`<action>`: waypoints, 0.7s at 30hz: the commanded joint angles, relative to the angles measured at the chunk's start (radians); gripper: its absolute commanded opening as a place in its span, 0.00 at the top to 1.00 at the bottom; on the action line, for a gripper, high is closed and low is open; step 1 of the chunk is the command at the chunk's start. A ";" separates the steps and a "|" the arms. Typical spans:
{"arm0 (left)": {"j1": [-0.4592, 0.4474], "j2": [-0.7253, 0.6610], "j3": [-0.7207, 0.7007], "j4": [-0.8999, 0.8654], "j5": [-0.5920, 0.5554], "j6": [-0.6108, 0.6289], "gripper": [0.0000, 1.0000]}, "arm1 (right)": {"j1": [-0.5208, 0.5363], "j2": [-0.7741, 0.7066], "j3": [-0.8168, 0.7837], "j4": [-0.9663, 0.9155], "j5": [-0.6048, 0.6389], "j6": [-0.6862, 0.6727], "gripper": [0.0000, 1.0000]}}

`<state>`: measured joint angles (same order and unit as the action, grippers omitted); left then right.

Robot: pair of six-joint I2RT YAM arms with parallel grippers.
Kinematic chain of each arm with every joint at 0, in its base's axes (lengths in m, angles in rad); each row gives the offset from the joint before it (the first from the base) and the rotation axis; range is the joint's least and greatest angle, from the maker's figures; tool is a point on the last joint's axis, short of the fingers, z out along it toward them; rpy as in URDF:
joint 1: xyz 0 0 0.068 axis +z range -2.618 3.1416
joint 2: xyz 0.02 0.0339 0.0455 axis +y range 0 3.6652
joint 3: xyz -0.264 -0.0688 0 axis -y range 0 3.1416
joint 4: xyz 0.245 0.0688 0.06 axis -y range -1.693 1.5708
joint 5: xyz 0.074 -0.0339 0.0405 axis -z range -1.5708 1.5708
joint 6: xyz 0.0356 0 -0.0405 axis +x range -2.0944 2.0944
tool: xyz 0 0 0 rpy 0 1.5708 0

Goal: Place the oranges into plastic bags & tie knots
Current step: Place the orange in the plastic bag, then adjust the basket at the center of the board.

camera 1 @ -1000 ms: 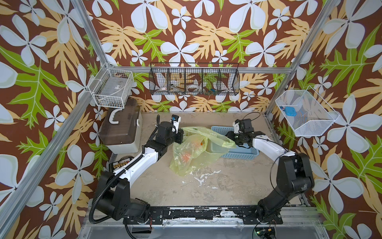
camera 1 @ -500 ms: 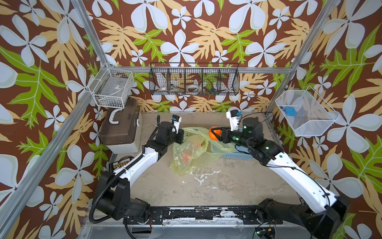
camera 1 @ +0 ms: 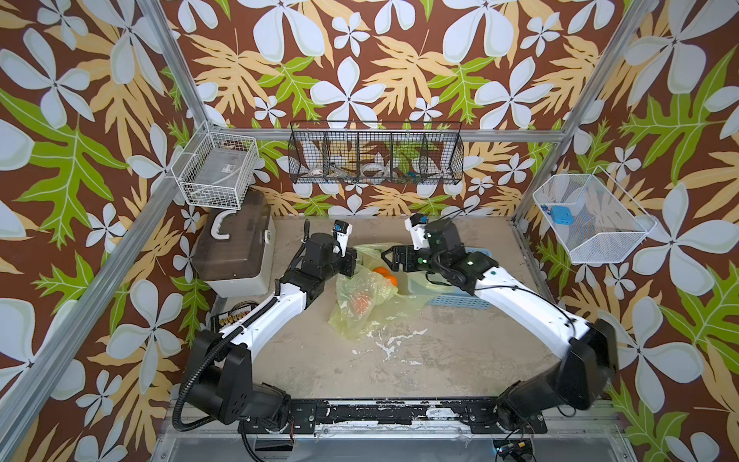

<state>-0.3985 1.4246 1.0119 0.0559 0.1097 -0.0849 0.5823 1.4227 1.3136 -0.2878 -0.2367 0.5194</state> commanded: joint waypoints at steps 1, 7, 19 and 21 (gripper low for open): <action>0.000 0.001 0.001 0.022 -0.043 -0.012 1.00 | -0.026 -0.151 -0.075 -0.033 0.016 -0.024 0.06; 0.013 -0.018 0.005 0.034 -0.159 -0.015 1.00 | -0.186 -0.408 -0.306 -0.036 0.027 0.084 0.09; 0.049 -0.101 0.001 0.035 -0.170 0.011 1.00 | -0.168 -0.371 -0.776 0.264 -0.152 0.290 0.57; 0.049 -0.094 -0.004 0.037 -0.115 0.005 1.00 | -0.137 -0.269 -0.760 0.338 -0.158 0.310 0.58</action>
<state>-0.3519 1.3285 1.0115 0.0643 -0.0654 -0.0769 0.4225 1.0840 0.5472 -0.1394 -0.3496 0.7612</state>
